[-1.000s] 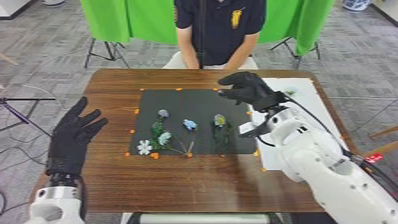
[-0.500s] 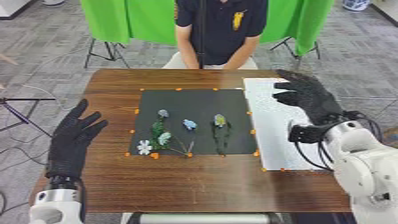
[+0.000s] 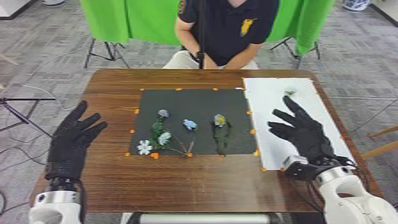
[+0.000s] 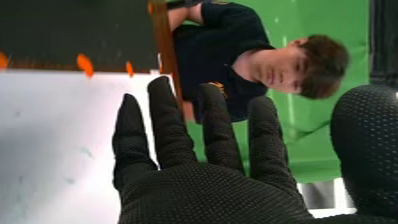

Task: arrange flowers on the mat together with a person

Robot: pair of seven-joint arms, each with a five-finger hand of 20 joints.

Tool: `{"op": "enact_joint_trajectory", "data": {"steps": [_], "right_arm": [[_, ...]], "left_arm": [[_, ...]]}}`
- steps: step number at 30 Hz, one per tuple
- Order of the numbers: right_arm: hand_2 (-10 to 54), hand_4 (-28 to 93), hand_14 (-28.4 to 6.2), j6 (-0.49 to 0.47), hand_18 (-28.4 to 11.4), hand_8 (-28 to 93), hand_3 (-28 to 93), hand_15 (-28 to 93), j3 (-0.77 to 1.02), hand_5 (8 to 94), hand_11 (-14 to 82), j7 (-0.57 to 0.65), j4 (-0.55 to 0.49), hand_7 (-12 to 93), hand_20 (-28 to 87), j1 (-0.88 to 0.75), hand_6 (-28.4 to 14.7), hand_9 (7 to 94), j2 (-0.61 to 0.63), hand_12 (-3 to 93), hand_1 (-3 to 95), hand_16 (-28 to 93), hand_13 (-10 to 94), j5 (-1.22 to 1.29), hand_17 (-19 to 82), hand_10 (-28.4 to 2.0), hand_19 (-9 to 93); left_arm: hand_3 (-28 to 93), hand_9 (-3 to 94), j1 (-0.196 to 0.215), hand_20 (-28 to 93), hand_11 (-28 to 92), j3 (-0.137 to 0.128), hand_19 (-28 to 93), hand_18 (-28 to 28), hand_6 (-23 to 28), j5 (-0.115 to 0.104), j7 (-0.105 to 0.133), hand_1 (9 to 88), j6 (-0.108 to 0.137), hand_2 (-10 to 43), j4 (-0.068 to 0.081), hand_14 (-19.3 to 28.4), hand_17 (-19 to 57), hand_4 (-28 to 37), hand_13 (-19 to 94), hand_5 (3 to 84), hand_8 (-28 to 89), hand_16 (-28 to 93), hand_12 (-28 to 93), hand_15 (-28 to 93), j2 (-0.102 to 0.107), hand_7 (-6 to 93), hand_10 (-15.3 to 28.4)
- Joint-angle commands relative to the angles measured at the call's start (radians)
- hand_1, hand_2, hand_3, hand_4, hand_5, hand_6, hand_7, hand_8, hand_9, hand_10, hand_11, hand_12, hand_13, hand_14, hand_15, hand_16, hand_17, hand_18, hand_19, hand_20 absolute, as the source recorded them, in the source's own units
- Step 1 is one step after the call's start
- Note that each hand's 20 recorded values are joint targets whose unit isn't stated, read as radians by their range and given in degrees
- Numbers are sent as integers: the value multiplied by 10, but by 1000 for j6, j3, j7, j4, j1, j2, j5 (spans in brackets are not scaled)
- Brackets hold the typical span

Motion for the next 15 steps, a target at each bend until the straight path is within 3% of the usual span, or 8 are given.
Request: {"op": "enact_joint_trajectory", "data": {"steps": [1, 7, 8, 15], "right_arm": [[87, -283, -171, 2, -196, -126, 783, 171, 6, 246, 39, -22, -5, 137, 155, -24, 67, 374, -9, 140, 137, 213, 307, 55, -8, -93, 443], [85, -283, -170, -22, -197, -127, 790, 186, 12, 259, 44, -60, 4, 141, 162, -31, 68, 381, -22, 142, 136, 211, 313, 65, -8, -91, 448], [83, -283, -170, -23, -197, -128, 791, 188, 16, 260, 45, -58, 0, 141, 162, -44, 68, 382, -26, 142, 136, 210, 314, 60, -8, -92, 448], [82, -283, -172, -19, -196, -129, 789, 198, -4, 263, 49, -67, 3, 144, 165, -17, 68, 385, -13, 141, 139, 203, 318, 36, -8, -92, 449]], "left_arm": [[813, 369, 0, 144, 207, 10, 460, 224, 17, 7, -10, 227, -7, 37, 4, 251, -89, -265, 283, 339, -112, -67, 90, 404, -13, 145, 168], [814, 369, -2, 145, 208, 13, 463, 224, 18, -5, 9, 227, -1, 37, 6, 252, -89, -265, 283, 339, -111, -66, 91, 405, -4, 144, 169], [813, 369, 0, 145, 208, 11, 463, 224, 18, 2, -4, 228, -5, 38, 5, 252, -89, -265, 283, 339, -111, -66, 91, 405, -12, 144, 169], [813, 370, -8, 147, 209, 12, 465, 225, 18, 8, -17, 228, -8, 38, 7, 252, -88, -265, 283, 339, -111, -66, 90, 405, -20, 144, 170]]}}
